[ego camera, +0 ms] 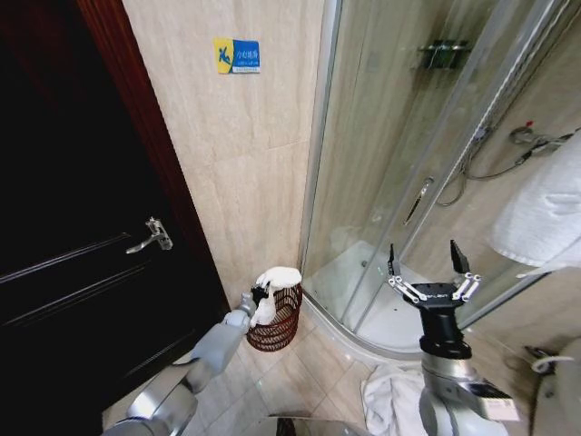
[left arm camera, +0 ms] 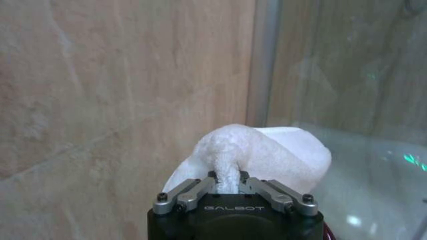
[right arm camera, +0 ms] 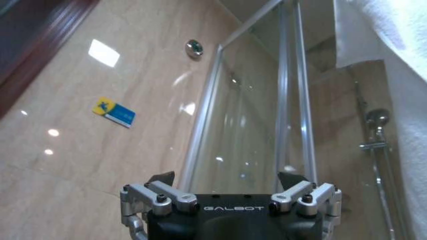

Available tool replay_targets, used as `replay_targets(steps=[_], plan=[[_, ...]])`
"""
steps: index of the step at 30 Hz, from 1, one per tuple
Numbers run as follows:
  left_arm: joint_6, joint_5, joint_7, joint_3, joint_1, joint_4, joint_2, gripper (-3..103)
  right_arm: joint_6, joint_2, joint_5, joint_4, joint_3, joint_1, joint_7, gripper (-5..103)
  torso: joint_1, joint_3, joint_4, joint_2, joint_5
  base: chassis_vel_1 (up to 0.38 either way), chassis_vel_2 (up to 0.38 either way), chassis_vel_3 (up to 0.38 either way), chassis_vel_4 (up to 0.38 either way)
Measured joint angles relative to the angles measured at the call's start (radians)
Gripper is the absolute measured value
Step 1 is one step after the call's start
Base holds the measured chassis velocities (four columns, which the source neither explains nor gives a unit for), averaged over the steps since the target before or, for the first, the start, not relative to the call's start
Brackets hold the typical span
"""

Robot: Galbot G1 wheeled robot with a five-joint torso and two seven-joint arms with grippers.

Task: Discard the used towel into the hamper.

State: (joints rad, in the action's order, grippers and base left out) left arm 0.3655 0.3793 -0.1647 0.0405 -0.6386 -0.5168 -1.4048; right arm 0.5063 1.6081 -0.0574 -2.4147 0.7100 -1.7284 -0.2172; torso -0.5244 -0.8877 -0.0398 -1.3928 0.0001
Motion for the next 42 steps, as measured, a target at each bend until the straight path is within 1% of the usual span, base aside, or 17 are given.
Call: replay_targets(steps=[1, 2, 5, 6, 9, 12, 16, 20, 22, 27, 29, 30, 31, 33, 37, 40, 42], plan=[[-0.004, -0.019, 0.006, 0.0, 0.0, 0.008, -0.006, 8, 0.005, 0.0, -0.012, 0.0, 0.002, -0.002, -0.023, 100, 0.0, 0.0, 0.0, 0.0, 0.0001, 0.0, 0.0, 0.0, 0.0], [-0.004, -0.019, 0.006, 0.0, 0.0, 0.008, -0.006, 8, 0.005, 0.0, -0.012, 0.0, 0.002, -0.002, -0.023, 100, 0.0, 0.0, 0.0, 0.0, 0.0001, 0.0, 0.0, 0.0, 0.0], [-0.019, -0.079, 0.025, -0.002, -0.009, 0.016, -0.019, 8, 0.011, 0.0, -0.034, -0.007, 0.004, -0.014, -0.079, 100, 0.0, 0.0, 0.0001, 0.0, 0.0, 0.0, 0.0, 0.0, 0.0], [-0.019, -0.079, 0.025, -0.002, -0.009, 0.016, -0.019, 8, 0.011, 0.0, -0.034, -0.007, 0.004, -0.014, -0.079, 100, 0.0, 0.0, 0.0001, 0.0, 0.0, 0.0, 0.0, 0.0, 0.0], [-0.027, -0.116, 0.031, -0.011, -0.022, 0.013, -0.022, 8, 0.01, 0.0, -0.037, -0.013, -0.001, -0.016, -0.092, 100, 0.0, 0.0, 0.0, 0.0, 0.0, 0.0, 0.0, 0.0, 0.0], [-0.031, -0.123, 0.033, -0.016, -0.031, 0.009, -0.019, 8, 0.009, 0.0, -0.038, -0.015, -0.005, -0.017, -0.101, 100, 0.0, 0.0, 0.0001, 0.0, -0.0001, 0.0, 0.0, 0.0, 0.0], [-0.041, -0.12, 0.033, -0.02, -0.051, 0.003, -0.011, 8, 0.009, 0.0, -0.052, -0.019, -0.008, -0.016, -0.123, 100, 0.0, 0.0, -0.0002, 0.0, 0.0001, -0.049, 0.045, 0.044, -0.061], [-0.057, -0.078, 0.033, -0.02, -0.064, 0.002, -0.013, 8, 0.006, 0.0, -0.059, -0.022, -0.008, -0.016, -0.129, 100, 0.0, 0.0, -0.0001, 0.0, -0.0001, -0.11, 0.103, 0.087, -0.099], [-0.059, -0.072, 0.033, -0.02, -0.066, -0.001, -0.014, 8, 0.01, 0.0, -0.062, -0.024, -0.008, -0.017, -0.128, 100, 0.0, 0.0, -0.0001, 0.0, -0.0001, -0.126, 0.113, 0.13, -0.137], [-0.06, -0.071, 0.033, -0.017, -0.068, -0.009, -0.013, 8, 0.022, 0.0, -0.068, -0.025, -0.011, -0.02, -0.131, 100, -0.001, 0.0, -0.0001, 0.0, 0.0001, -0.112, 0.094, 0.101, -0.091], [-0.067, -0.072, 0.031, -0.013, -0.073, -0.015, -0.012, 8, 0.028, 0.0, -0.074, -0.027, -0.014, -0.027, -0.153, 100, -0.001, 0.0, 0.0003, 0.0, 0.0, -0.079, 0.043, 0.009, 0.019], [-0.08, -0.074, 0.026, -0.009, -0.079, -0.022, -0.01, 8, 0.032, 0.0, -0.077, -0.028, -0.017, -0.03, -0.166, 100, 0.0, 0.0, 0.0006, 0.0, -0.0002, 0.0, 0.0, 0.0, 0.0], [-0.08, -0.074, 0.026, -0.009, -0.079, -0.022, -0.01, 8, 0.032, 0.0, -0.077, -0.028, -0.017, -0.03, -0.166, 100, 0.0, 0.0, 0.0006, 0.0, -0.0002, 0.0, 0.0, 0.0, 0.0], [-0.092, -0.085, 0.022, -0.002, -0.087, -0.019, -0.005, 8, 0.034, 0.0, -0.078, -0.028, -0.02, -0.033, -0.182, 100, 0.0, 0.0, -0.0001, 0.0, 0.0, 0.0, 0.0, 0.0, 0.0], [-0.1, -0.103, 0.021, 0.004, -0.094, -0.003, -0.009, 8, 0.035, 0.0, -0.078, -0.028, -0.02, -0.032, -0.187, 100, 0.001, 0.0, -0.0005, 0.0, 0.0, 0.052, -0.025, -0.031, 0.025], [-0.1, -0.105, 0.021, 0.005, -0.095, 0.007, -0.021, 8, 0.036, 0.0, -0.078, -0.024, -0.022, -0.031, -0.188, 100, 0.001, 0.0, 0.0002, 0.0, 0.0, 0.0, 0.0, 0.0, 0.0], [-0.099, -0.105, 0.021, 0.006, -0.095, 0.011, -0.025, 8, 0.036, 0.0, -0.078, -0.023, -0.022, -0.03, -0.188, 100, 0.0, 0.0, 0.0002, 0.0, -0.0001, 0.0, 0.0, 0.0, 0.0]])
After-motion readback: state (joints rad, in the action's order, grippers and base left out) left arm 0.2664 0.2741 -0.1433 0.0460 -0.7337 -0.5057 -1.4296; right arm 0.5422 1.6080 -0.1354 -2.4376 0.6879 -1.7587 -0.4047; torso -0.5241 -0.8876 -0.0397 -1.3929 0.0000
